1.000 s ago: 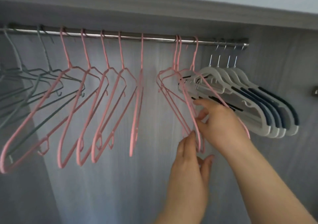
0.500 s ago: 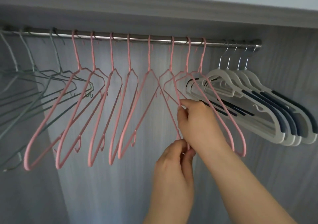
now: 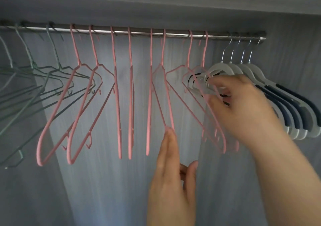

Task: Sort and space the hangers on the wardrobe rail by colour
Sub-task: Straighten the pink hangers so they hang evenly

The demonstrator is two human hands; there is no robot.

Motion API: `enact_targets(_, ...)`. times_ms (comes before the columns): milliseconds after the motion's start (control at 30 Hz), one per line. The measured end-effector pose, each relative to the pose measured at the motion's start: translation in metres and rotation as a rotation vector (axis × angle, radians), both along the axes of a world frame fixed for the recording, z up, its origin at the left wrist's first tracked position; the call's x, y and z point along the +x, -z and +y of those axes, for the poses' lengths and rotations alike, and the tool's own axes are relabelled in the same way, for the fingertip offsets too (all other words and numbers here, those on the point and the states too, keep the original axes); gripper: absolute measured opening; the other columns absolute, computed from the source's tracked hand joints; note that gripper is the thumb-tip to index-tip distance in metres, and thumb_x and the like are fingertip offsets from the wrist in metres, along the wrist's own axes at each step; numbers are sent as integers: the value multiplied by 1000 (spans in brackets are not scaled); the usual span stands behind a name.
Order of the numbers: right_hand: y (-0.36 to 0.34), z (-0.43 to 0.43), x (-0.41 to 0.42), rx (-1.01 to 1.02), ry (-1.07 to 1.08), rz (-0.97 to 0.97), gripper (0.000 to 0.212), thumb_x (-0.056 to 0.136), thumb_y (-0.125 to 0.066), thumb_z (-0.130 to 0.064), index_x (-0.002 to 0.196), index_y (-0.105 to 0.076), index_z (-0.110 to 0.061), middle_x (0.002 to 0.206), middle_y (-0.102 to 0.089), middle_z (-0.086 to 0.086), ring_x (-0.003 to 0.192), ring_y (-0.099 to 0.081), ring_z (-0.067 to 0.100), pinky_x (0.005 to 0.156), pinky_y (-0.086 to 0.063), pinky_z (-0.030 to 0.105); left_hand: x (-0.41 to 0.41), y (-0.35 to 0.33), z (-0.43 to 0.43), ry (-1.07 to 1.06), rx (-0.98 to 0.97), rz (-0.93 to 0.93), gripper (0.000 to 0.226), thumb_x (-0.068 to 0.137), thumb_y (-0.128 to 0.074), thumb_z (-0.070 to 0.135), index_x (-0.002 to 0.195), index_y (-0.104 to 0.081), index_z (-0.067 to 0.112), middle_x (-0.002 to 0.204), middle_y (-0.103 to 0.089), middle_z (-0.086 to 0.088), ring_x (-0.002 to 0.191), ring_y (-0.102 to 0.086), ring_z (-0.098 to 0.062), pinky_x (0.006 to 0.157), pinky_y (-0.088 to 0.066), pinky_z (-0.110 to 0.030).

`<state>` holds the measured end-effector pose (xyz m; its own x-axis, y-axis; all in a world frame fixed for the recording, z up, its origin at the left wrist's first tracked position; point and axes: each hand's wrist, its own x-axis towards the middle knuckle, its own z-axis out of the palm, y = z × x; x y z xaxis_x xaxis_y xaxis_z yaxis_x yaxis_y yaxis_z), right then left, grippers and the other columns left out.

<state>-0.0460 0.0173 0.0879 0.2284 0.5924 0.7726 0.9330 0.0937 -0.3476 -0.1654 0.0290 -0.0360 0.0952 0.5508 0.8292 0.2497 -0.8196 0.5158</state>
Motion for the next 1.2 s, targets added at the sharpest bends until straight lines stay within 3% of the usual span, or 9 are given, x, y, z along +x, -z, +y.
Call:
enact_targets(100,10,12,18,-190,37,67,35,87,-55,-22,120,-55,-10,116,-63,9,105,-59,27,87,-45,30,11,-8,-17,0,133,-27,50,83,-49,34,130,-35,37,135,-34,22,56,-54,2,57,-46,-9)
enact_targets(300,34,36,15,-254,-14,259,32,94,-42,-22,119,-52,-5,99,-68,16,92,-63,31,82,-50,33,38,-20,-15,62,13,108,47,92,-20,49,134,-28,30,135,-46,8,84,-65,-18,72,-51,-24)
enact_targets(433,39,37,9,-163,-129,275,24,92,-38,-14,85,-57,1,65,-61,20,61,-59,34,59,-54,41,39,-19,-6,82,-255,227,59,95,-35,28,137,4,42,138,-44,3,109,-55,-10,89,-41,-21)
enact_targets(567,42,39,2,-134,-116,224,27,92,-38,-11,67,-46,-2,50,-43,5,47,-40,18,49,-36,32,32,-20,-6,78,-288,196,65,92,-44,22,136,0,41,138,-44,2,107,-55,-6,88,-38,-14)
enact_targets(867,34,35,-16,-214,-118,220,30,96,-34,-18,109,-55,-2,74,-60,12,73,-60,27,62,-44,34,30,-12,0,77,-212,138,72,90,-47,17,126,6,51,138,-46,-1,115,-53,-14,94,-41,-25)
enact_targets(933,29,18,-17,-294,-12,5,31,97,-33,-29,111,-51,-8,91,-63,12,87,-59,28,62,-34,30,31,-10,-3,84,-167,116,73,88,-43,29,131,11,55,139,-43,4,108,-57,-13,89,-45,-24)
enact_targets(1033,5,-33,-12,-120,54,-331,37,92,-41,-42,118,-54,-20,118,-58,5,108,-54,26,77,-33,24,35,-10,-14,96,-46,58,62,82,-41,35,135,-12,51,138,-37,18,74,-60,2,69,-51,-19)
enact_targets(1100,-21,-56,3,-5,75,-317,46,84,-48,-44,124,-56,-22,125,-56,7,115,-52,29,88,-35,26,42,-15,-26,95,13,31,53,84,-41,36,131,-22,51,132,-36,25,64,-56,3,62,-50,-18)
enact_targets(1200,-33,-40,53,-259,171,-167,33,84,-58,-35,111,-59,-16,116,-60,11,106,-56,27,89,-43,34,56,-21,-39,225,74,2,46,90,-36,45,133,-21,44,135,-29,25,70,-58,0,68,-51,-18)
